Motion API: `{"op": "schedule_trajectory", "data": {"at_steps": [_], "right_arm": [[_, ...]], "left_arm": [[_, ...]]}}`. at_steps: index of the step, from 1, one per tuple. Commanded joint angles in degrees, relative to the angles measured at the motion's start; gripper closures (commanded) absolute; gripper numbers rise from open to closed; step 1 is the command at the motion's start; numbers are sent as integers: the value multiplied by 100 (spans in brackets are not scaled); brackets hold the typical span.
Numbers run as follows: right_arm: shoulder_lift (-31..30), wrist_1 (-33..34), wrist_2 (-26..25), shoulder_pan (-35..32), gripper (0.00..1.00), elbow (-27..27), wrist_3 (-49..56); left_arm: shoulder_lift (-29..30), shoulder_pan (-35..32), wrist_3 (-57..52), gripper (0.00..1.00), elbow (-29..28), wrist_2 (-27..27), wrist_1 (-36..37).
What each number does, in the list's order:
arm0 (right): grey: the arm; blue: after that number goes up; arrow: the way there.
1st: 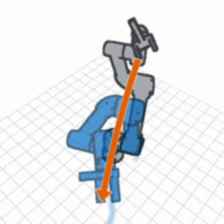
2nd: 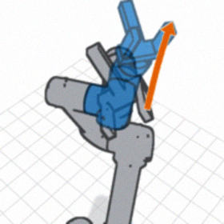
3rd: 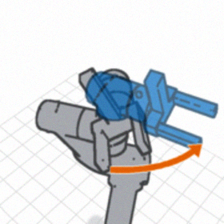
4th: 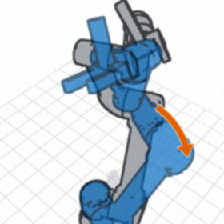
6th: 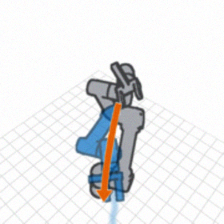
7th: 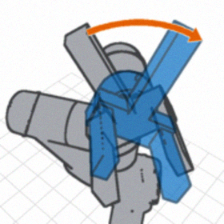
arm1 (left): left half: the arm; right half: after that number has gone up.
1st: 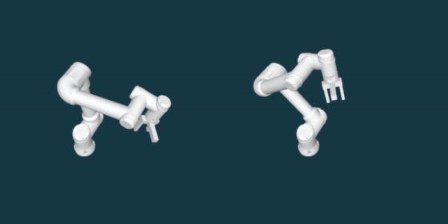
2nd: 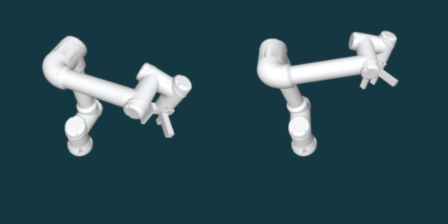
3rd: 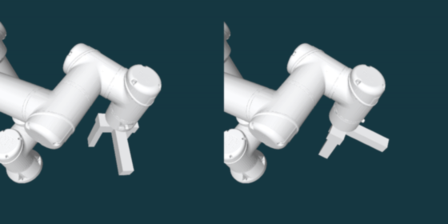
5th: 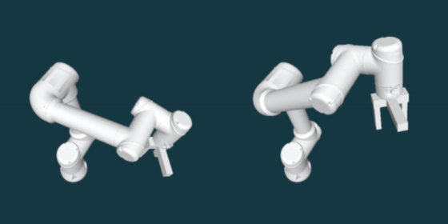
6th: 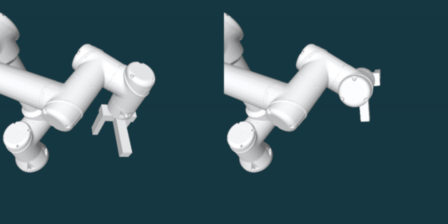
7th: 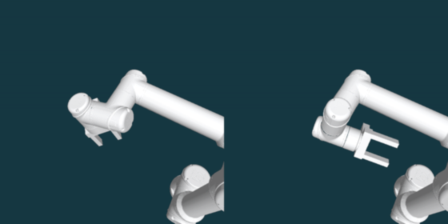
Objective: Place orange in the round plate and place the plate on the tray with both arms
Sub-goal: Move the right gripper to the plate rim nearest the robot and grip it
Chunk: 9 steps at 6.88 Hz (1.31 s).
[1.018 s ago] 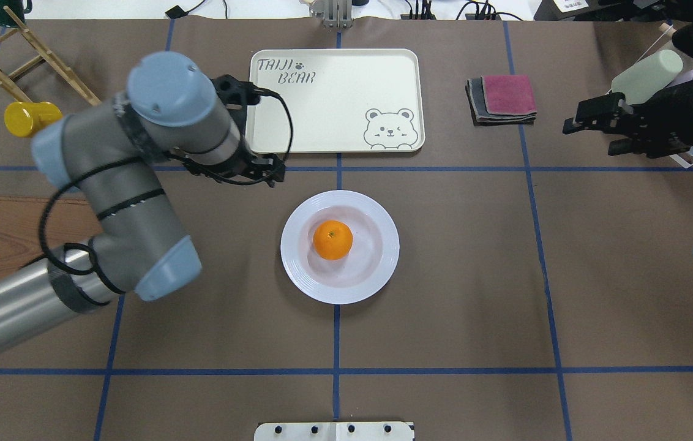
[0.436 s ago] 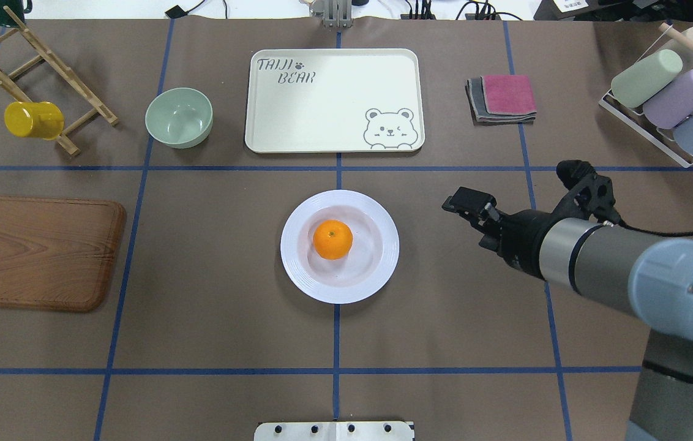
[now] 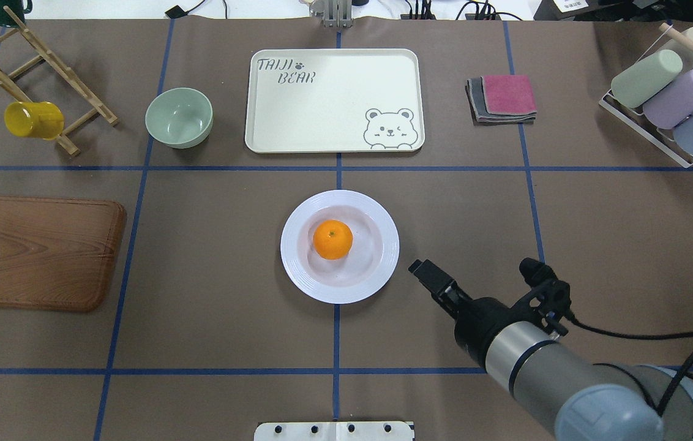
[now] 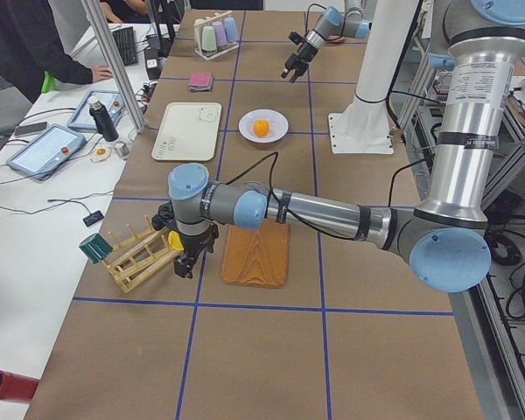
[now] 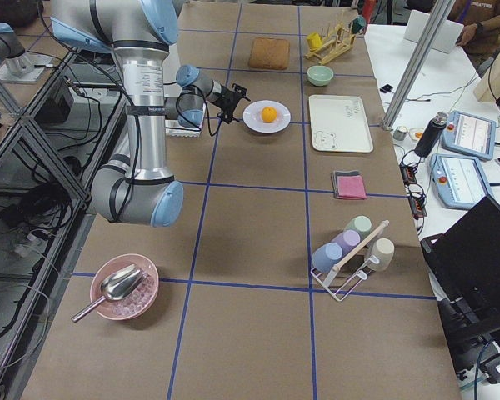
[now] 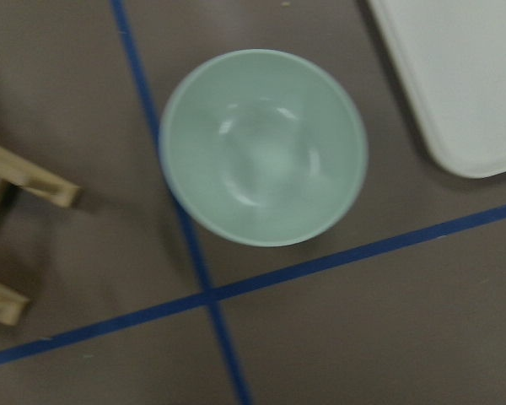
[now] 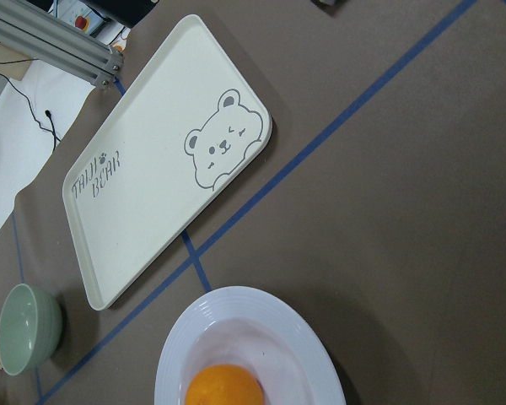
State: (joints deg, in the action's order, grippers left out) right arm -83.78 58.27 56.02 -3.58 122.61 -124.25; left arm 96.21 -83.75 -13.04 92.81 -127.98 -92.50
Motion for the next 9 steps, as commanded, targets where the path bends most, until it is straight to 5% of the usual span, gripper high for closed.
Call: {"op": "schedule_trajectory", "data": {"at_steps": [1, 3, 7, 8, 9], "right_arm": [[647, -342, -487, 402, 7, -1067, -1035], [906, -351, -426, 148, 7, -1545, -1906], [1423, -342, 179, -423, 7, -2424, -1840], [1695, -334, 190, -520, 22, -2574, -1857], [1768, -342, 207, -556, 79, -2593, -1883]], "left_arm": [[-85, -80, 117, 2, -18, -17, -31], [-129, -80, 117, 2, -17, -17, -49], [-112, -71, 117, 2, -17, -17, -49], [-112, -71, 117, 2, -17, -17, -49], [-112, -71, 117, 2, -17, -17, -49]]}}
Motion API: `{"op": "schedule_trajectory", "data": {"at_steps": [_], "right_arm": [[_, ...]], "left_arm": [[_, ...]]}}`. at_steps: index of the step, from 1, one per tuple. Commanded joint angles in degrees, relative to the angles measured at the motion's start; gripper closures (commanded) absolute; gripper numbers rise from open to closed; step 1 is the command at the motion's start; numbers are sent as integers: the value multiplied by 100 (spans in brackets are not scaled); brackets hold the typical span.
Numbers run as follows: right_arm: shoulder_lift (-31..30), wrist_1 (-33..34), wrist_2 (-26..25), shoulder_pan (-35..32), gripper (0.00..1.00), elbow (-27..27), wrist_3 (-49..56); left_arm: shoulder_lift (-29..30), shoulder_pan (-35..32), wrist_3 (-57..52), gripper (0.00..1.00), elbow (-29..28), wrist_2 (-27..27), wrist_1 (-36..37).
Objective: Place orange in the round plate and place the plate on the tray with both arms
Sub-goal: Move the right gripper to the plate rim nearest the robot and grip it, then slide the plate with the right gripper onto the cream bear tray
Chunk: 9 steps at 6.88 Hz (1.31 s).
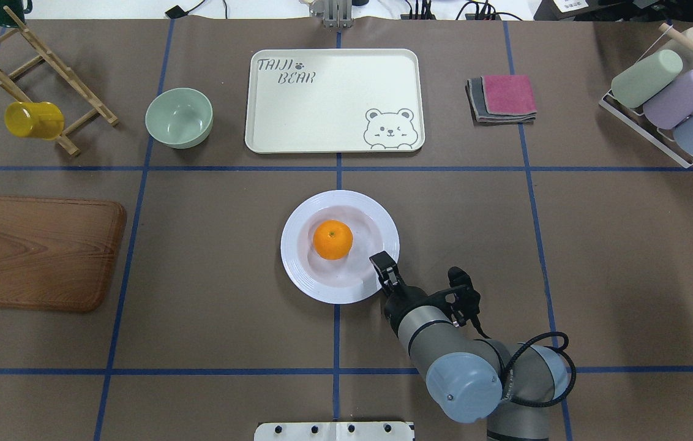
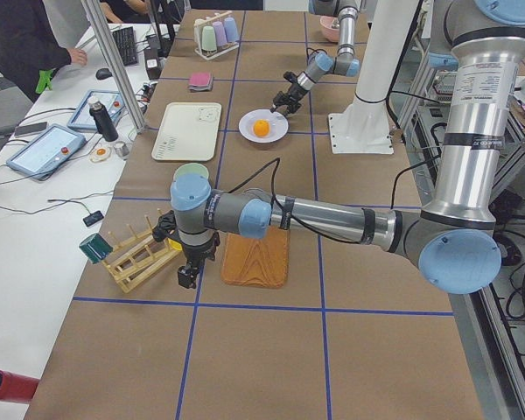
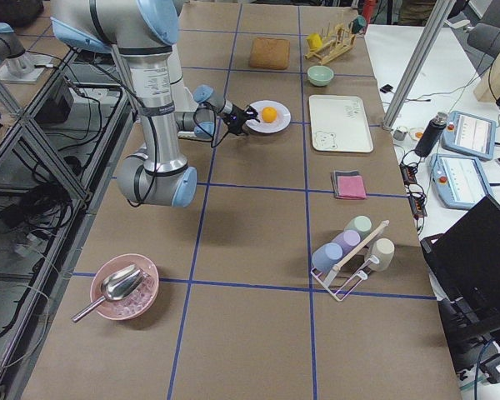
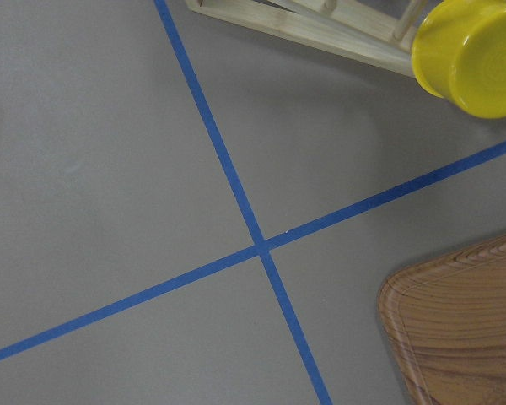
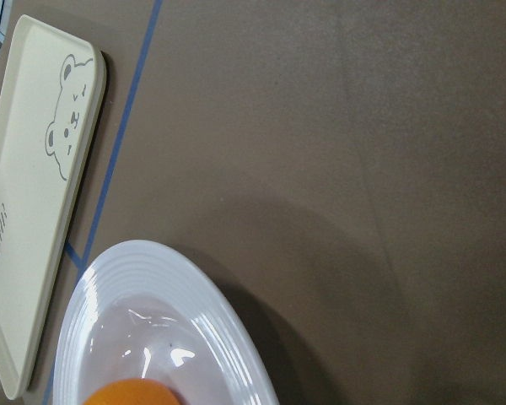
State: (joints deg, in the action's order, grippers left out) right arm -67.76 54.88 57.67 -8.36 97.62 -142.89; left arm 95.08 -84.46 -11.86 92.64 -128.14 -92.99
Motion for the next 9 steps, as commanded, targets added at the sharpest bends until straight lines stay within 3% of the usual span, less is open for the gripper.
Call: {"op": "schedule_trajectory", "data": {"at_steps": [1, 4, 5, 7, 9], "right_arm": [[176, 14, 51, -69, 100, -225, 24], [299, -3, 17, -86, 100, -227, 42], [281, -21, -27, -217, 100, 52, 33], [272, -21, -648, -288, 100, 266, 408], [307, -12, -713, -778, 100, 223, 665]], "left_arm": [[10, 18, 9, 2, 0, 0, 0], [1, 0, 9, 2, 0, 0, 0], [-7, 0, 9, 2, 0, 0, 0], [-7, 0, 9, 2, -18, 0, 0], [-25, 0, 9, 2, -9, 0, 0]]}}
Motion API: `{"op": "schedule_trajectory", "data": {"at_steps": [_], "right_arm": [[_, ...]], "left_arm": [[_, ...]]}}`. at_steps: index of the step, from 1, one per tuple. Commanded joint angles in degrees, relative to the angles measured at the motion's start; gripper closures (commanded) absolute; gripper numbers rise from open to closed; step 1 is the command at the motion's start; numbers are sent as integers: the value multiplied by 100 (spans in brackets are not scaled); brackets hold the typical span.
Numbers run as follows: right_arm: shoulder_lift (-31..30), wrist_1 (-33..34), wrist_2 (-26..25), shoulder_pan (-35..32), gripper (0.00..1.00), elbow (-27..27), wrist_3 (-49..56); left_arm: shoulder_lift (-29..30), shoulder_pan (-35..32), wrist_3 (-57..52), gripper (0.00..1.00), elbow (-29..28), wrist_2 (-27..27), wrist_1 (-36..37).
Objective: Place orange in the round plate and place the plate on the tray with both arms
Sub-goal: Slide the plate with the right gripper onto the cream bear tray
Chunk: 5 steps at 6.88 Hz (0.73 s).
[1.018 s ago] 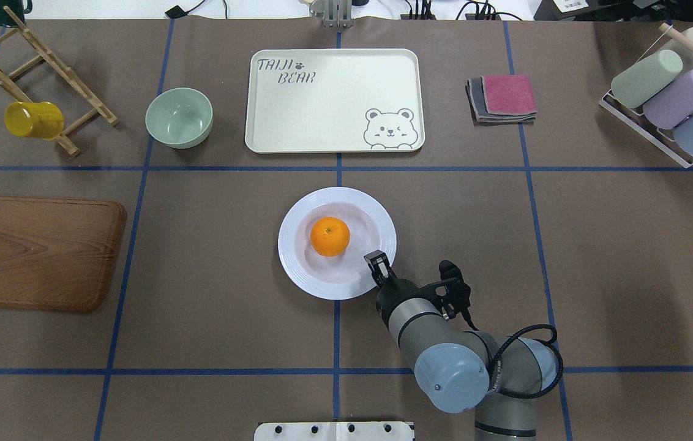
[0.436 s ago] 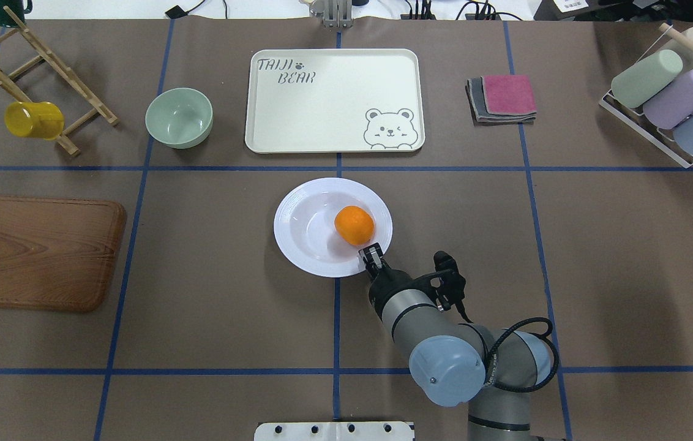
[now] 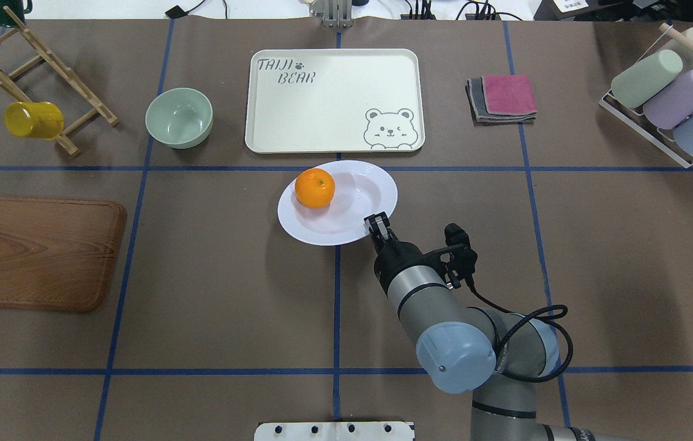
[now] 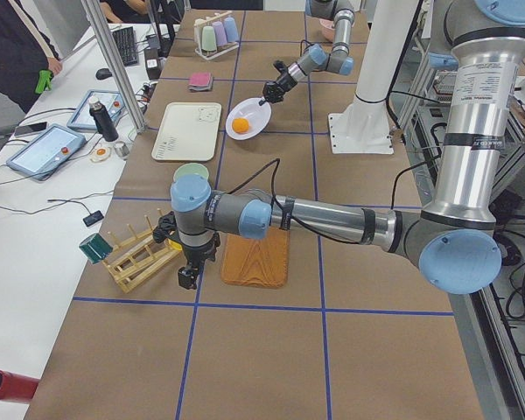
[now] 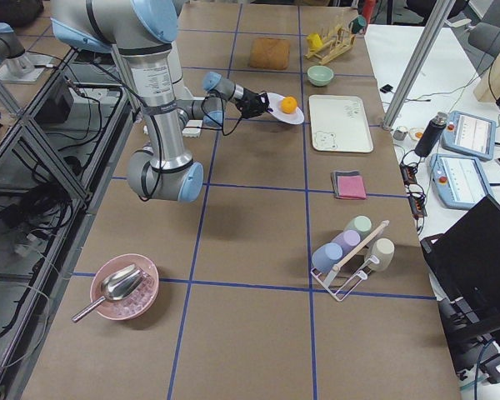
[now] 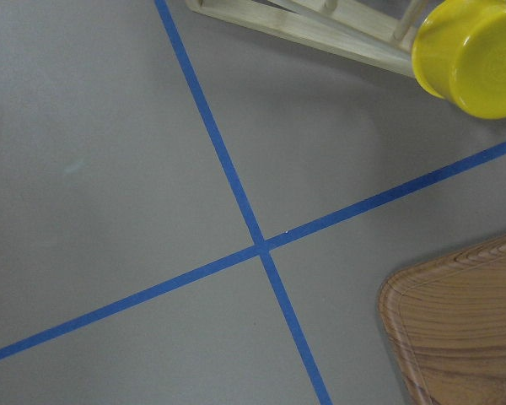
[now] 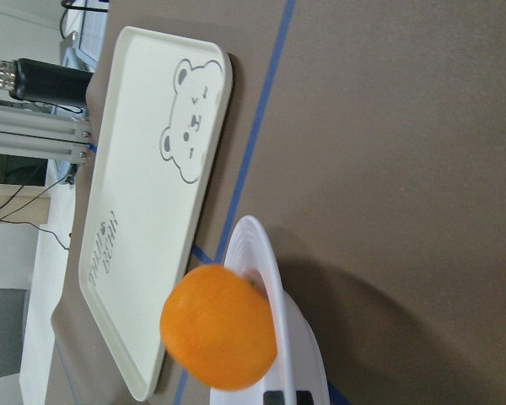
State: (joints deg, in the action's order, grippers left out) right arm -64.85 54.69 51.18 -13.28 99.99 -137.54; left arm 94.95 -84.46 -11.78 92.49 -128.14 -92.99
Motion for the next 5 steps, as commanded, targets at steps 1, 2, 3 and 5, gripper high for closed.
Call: {"op": "schedule_trajectory", "data": {"at_steps": [1, 2, 3, 5], "right_arm": [[294, 15, -65, -594, 100, -320, 105], [906, 16, -4, -884, 100, -1114, 43], [1495, 16, 110, -1139, 100, -1853, -62], [2594, -37, 322, -1474, 100, -3478, -622]], "left_arm": [[-12, 0, 0, 2, 14, 0, 0], [-12, 17, 9, 2, 14, 0, 0], [-12, 18, 9, 2, 14, 0, 0], [-11, 18, 9, 2, 75, 0, 0]]}}
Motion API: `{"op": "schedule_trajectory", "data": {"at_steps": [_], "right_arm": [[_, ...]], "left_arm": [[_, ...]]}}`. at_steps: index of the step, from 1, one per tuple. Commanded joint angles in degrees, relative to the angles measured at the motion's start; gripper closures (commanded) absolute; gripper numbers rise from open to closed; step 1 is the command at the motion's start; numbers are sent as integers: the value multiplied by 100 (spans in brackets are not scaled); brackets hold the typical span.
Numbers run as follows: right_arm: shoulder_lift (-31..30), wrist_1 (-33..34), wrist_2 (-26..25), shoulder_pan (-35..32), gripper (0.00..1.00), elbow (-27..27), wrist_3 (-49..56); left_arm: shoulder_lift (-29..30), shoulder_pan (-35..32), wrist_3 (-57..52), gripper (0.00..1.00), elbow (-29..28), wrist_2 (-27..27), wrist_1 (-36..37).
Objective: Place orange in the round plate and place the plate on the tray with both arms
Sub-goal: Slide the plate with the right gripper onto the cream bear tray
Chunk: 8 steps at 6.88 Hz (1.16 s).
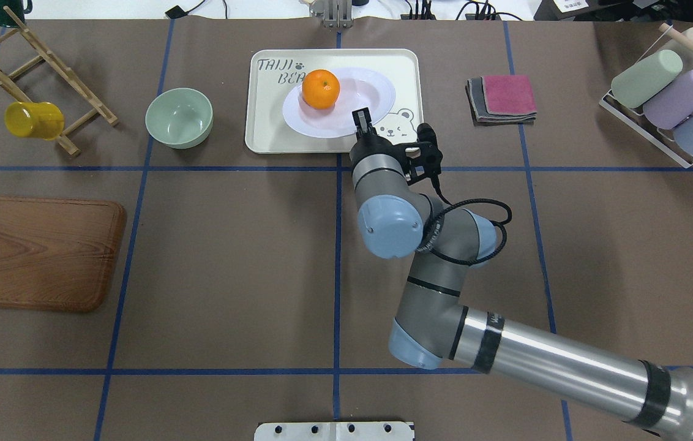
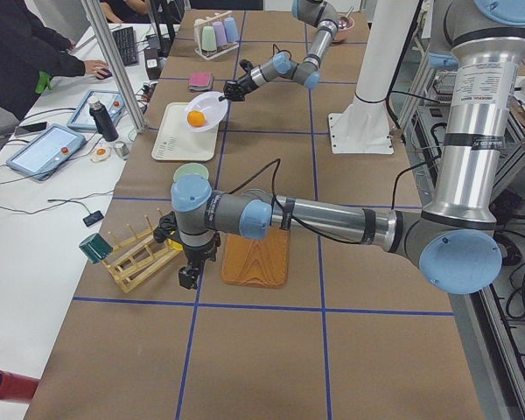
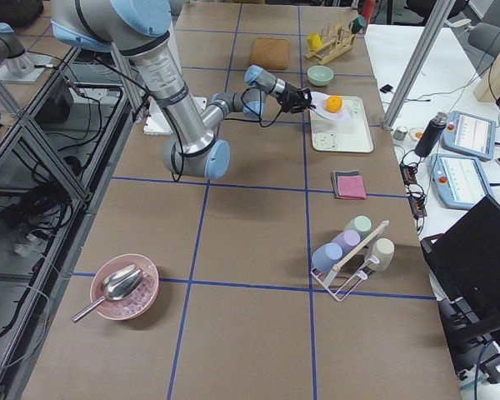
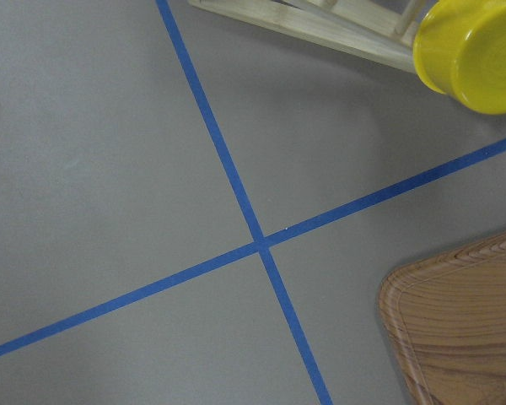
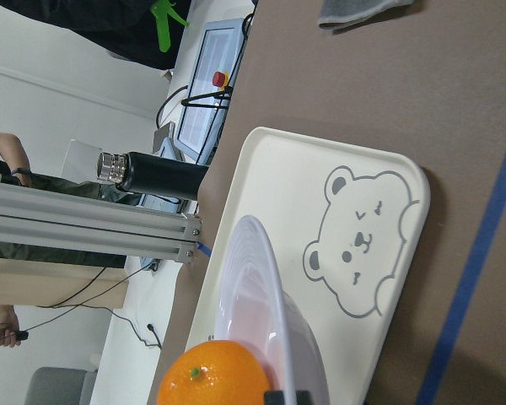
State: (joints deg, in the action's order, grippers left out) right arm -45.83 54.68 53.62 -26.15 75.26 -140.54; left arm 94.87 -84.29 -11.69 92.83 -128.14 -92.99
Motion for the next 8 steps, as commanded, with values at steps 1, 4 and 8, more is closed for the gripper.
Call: {"op": "schedule_trajectory", "data": {"at_steps": [1, 4, 8], "right_arm": [[1037, -314, 52, -223, 100, -1753, -630], [265, -458, 454, -49, 0, -629, 799], [-1285, 1357, 3673, -1378, 0, 1995, 4762]], "left_arm": [[-3, 1, 0, 2, 59, 0, 0], [-3, 1, -8, 2, 59, 0, -9], [-65, -17, 0, 2, 59, -271, -9]]}}
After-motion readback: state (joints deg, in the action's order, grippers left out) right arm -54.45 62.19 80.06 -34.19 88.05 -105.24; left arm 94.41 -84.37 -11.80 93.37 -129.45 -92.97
